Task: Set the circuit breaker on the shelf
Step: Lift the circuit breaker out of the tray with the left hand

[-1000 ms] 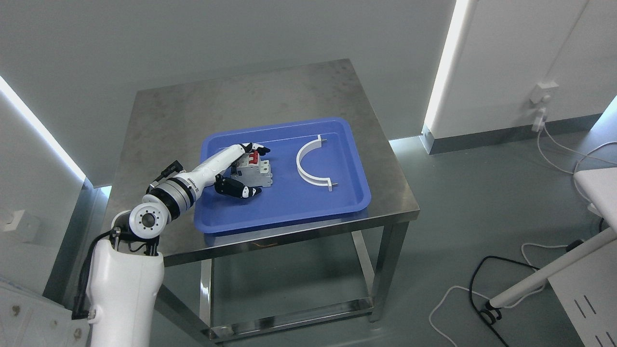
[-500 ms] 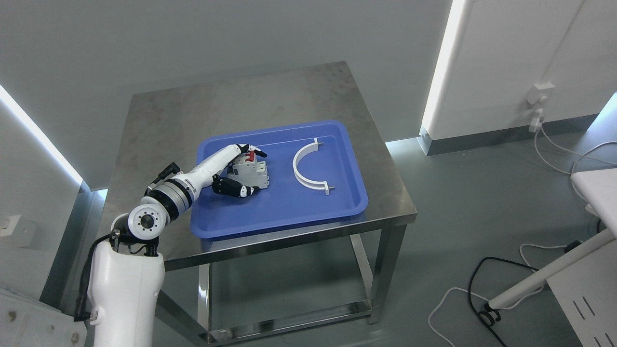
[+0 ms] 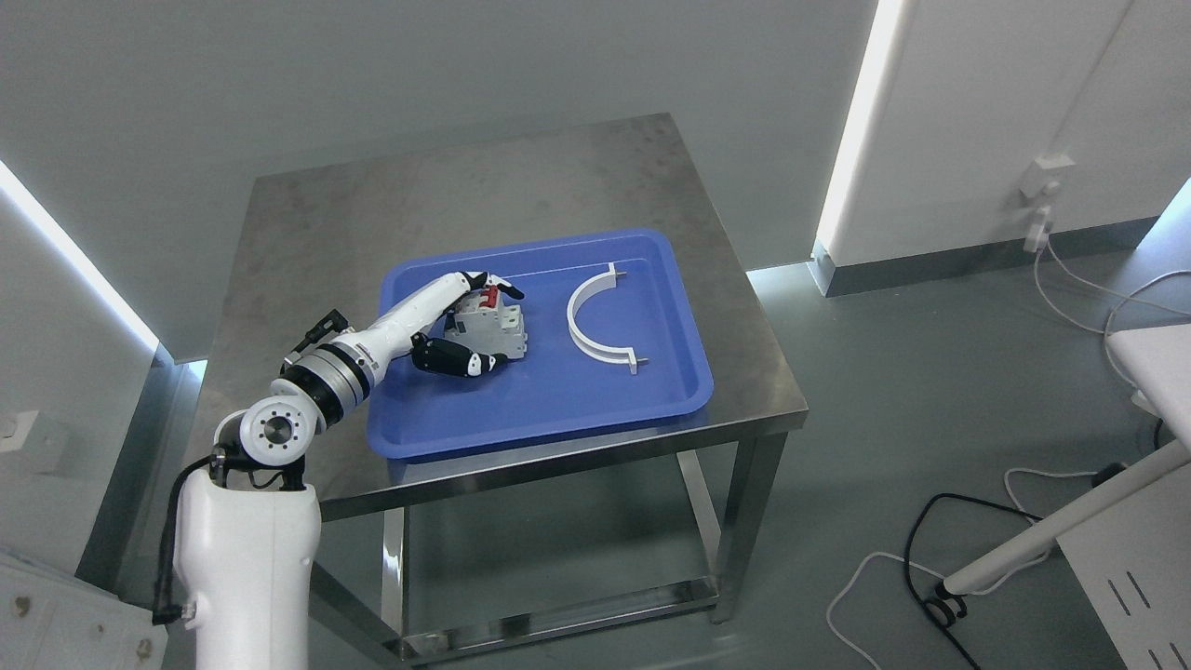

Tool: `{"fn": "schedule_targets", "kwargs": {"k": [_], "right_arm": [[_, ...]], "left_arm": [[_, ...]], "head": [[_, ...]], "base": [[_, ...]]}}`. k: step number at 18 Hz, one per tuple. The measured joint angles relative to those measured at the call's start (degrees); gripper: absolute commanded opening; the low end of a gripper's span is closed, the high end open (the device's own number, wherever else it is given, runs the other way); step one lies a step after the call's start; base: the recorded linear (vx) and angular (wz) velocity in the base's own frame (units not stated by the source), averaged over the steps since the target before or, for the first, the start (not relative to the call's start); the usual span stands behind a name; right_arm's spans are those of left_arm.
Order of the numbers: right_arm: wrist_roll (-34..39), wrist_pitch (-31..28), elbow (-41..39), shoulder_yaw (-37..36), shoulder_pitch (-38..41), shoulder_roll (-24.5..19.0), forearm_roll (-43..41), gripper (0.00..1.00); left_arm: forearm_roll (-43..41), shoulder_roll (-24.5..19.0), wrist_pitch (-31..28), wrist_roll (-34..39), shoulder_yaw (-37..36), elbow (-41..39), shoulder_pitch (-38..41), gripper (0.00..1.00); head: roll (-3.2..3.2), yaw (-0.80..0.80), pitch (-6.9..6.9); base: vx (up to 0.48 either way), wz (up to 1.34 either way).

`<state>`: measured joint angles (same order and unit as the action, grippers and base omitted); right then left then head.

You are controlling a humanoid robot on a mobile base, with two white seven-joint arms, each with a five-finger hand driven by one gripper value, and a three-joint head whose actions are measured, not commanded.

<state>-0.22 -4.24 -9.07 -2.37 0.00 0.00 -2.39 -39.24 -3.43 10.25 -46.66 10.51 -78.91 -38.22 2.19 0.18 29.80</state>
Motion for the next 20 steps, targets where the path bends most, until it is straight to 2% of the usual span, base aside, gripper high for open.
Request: {"fn": "schedule_targets", "kwargs": {"k": [4,14,18,20], "right_arm": [[0.0,0.0,0.0,0.0,0.0,0.0,0.0,1.00],[-0.1,0.0,0.0,0.0,0.0,0.0,0.0,1.00],[0.0,0.0,0.0,0.0,0.0,0.0,0.0,1.00],[0.0,0.0,0.0,0.0,0.0,0.0,0.0,1.00]], "left_arm": [[4.2,1.2,0.3,0.8,2.7,-1.8,-1.7,0.01],[25.2,2.6,1.3,4.3,10.8,-6.7,-0.1,0.04],[29.5,2.9,2.9,9.6,14.5,-8.9,1.6,0.04],[30.9,3.0,3.3,15.0,15.8,-10.0,2.7,0.05]], "head": [[0.00,0.00,0.01],[0.00,0.00,0.01],[0.00,0.00,0.01],[0.00,0.00,0.01]], "base": [[0.000,0.00],[-0.003,0.00],[-0.040,0.00],[-0.124,-0.02]]}}
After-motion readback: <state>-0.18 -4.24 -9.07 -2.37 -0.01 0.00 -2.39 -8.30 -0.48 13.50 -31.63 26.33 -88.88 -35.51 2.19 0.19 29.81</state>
